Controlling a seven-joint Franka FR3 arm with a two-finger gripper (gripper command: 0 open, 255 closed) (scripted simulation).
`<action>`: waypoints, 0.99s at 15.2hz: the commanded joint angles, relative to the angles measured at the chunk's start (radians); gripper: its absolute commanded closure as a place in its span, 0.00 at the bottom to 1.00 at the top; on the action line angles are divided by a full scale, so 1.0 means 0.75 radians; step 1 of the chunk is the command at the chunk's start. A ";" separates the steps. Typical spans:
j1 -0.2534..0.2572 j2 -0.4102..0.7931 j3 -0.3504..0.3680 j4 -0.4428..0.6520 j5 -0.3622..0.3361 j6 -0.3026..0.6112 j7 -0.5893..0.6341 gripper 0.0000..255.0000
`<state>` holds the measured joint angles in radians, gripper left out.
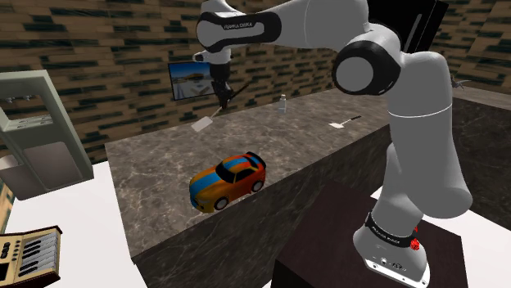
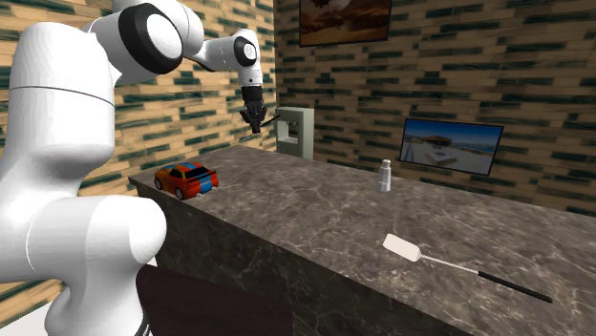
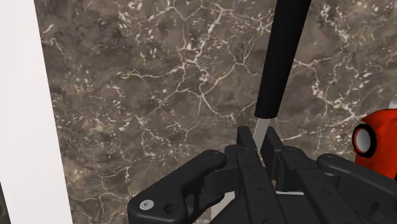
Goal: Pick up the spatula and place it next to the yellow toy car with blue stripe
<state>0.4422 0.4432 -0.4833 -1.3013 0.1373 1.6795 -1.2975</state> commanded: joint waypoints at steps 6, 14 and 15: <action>0.020 0.103 0.030 0.060 0.033 0.036 0.058 1.00; 0.036 0.108 0.035 -0.079 0.037 0.177 0.056 1.00; 0.038 0.110 0.036 -0.094 0.038 0.194 0.055 1.00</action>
<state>0.4691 0.5215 -0.4576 -1.3641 0.1643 1.8132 -1.2570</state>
